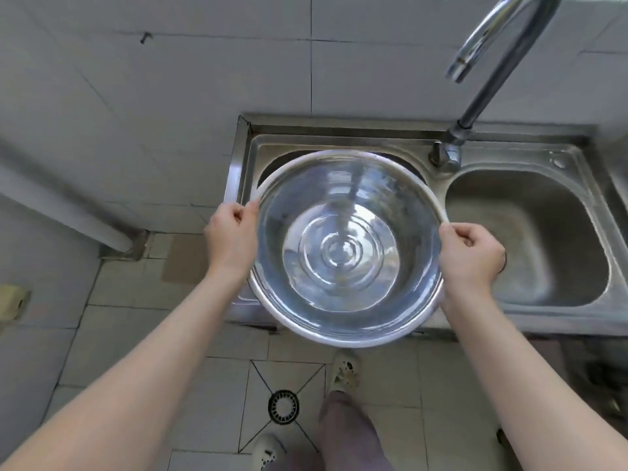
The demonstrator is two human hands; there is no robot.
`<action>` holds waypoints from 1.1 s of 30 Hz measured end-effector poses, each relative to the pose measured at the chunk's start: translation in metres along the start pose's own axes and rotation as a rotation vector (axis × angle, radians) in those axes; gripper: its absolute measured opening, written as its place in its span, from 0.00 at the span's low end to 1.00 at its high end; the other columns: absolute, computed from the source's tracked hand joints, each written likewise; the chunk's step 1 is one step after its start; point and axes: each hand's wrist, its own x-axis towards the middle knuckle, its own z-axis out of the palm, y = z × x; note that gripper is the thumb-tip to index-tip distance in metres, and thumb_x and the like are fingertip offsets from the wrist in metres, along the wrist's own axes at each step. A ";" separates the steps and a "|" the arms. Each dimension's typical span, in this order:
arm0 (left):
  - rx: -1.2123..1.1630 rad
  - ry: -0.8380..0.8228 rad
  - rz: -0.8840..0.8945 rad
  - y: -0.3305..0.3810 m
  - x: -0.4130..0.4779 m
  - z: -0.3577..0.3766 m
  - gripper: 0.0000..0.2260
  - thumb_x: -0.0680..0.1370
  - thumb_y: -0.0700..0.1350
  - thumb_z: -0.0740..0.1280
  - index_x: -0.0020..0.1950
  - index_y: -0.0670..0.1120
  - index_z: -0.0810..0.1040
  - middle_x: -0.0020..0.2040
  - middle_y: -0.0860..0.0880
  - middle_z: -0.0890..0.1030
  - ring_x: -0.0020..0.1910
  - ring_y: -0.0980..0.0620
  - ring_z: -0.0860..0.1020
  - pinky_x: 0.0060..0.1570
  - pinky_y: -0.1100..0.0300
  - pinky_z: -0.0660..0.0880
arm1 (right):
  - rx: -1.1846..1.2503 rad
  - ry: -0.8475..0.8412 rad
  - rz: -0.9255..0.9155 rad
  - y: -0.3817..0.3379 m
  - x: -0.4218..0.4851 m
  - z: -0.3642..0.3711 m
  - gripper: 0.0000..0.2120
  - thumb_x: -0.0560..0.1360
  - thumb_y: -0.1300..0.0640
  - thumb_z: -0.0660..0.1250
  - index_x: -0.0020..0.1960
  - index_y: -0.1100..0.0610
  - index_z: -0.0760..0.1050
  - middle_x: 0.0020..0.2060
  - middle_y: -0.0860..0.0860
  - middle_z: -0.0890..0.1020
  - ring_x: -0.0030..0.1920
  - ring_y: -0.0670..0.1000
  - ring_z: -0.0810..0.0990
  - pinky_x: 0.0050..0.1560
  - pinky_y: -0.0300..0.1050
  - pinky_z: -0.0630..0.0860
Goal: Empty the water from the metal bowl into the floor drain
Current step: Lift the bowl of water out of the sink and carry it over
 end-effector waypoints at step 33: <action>-0.101 0.045 -0.041 -0.108 -0.228 -0.150 0.16 0.76 0.52 0.62 0.33 0.44 0.68 0.28 0.50 0.69 0.33 0.48 0.67 0.36 0.56 0.66 | 0.063 -0.061 0.110 0.054 -0.241 -0.143 0.03 0.70 0.59 0.67 0.38 0.57 0.80 0.35 0.52 0.82 0.37 0.50 0.79 0.49 0.54 0.80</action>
